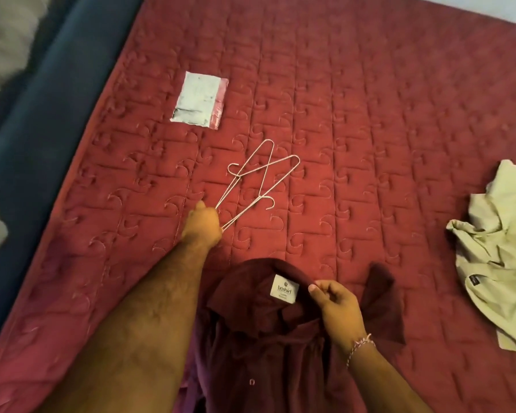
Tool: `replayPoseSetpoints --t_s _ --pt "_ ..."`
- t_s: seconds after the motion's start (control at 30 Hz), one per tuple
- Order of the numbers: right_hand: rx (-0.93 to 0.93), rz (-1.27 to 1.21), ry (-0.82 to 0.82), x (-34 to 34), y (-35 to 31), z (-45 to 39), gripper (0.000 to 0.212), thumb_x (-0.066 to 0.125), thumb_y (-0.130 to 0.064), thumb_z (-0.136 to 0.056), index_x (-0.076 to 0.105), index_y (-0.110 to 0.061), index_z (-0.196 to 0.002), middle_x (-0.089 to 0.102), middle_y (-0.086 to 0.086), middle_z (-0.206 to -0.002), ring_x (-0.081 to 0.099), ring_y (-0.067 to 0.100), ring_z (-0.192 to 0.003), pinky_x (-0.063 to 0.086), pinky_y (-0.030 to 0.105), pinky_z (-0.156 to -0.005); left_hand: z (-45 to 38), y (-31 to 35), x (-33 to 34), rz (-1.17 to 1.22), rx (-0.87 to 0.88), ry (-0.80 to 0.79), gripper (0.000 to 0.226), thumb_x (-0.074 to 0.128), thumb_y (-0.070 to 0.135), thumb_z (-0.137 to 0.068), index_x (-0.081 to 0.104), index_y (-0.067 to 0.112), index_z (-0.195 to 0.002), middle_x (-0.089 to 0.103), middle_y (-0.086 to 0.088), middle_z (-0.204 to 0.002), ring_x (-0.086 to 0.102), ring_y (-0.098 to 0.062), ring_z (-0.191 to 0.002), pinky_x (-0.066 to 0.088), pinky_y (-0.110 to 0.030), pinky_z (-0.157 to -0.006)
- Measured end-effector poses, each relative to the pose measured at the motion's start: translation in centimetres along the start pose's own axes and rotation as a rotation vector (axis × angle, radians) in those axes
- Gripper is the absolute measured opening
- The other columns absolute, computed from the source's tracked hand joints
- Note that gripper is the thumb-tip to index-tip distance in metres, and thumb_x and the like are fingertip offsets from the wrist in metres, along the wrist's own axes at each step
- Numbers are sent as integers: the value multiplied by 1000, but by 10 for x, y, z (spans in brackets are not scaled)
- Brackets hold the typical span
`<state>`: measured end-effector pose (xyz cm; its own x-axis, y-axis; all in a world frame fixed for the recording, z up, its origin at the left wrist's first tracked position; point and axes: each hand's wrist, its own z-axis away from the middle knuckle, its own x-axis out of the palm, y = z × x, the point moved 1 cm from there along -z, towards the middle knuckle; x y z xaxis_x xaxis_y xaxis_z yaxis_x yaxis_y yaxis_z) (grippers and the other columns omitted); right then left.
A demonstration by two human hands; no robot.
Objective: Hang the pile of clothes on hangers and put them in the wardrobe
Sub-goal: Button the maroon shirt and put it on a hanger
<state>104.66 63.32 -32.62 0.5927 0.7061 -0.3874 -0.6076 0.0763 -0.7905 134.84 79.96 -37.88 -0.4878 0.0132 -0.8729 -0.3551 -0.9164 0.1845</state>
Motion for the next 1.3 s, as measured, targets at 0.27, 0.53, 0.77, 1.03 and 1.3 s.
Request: replayPoseSetpoints --t_s 0.27,0.53,0.77,1.03,1.3 --pt "-13 88 76 -15 -25 8 18 71 -11 -93 71 -24 -81 72 2 -81 62 11 -73 52 31 -77 50 2 -54 57 -75 212 40 56 25 -92 43 4 -123 64 -26 -114 66 -51 -103 53 -52 -84" --pt "218 6 203 -46 -43 2 24 74 -10 -86 71 -25 -68 71 -4 -76 64 16 -75 58 38 -88 173 -58 -108 71 307 394 44 69 33 -77 57 17 -117 65 -10 -106 65 -39 -93 52 -50 -78" --pt "98 37 88 -62 -88 16 23 71 -7 -86 71 -22 -69 68 -4 -69 57 15 -68 52 35 -74 219 -84 -138 -115 570 431 22 55 31 -81 57 14 -96 53 -4 -88 54 -32 -78 44 -48 -65" --pt "-195 120 -39 -87 -155 75 26 70 -5 -91 70 -27 -78 68 -3 -86 59 7 -74 49 22 -77 245 -47 -169 -200 616 508 15 55 24 -82 59 16 -93 53 -3 -87 45 -27 -79 42 -44 -59" --pt "-440 269 -313 -104 -244 153 12 54 -46 -93 57 -37 -99 58 -18 -86 51 6 -81 45 38 -83 297 22 -204 76 571 438 29 76 23 -70 49 24 -82 50 3 -86 58 -29 -73 46 -38 -52"
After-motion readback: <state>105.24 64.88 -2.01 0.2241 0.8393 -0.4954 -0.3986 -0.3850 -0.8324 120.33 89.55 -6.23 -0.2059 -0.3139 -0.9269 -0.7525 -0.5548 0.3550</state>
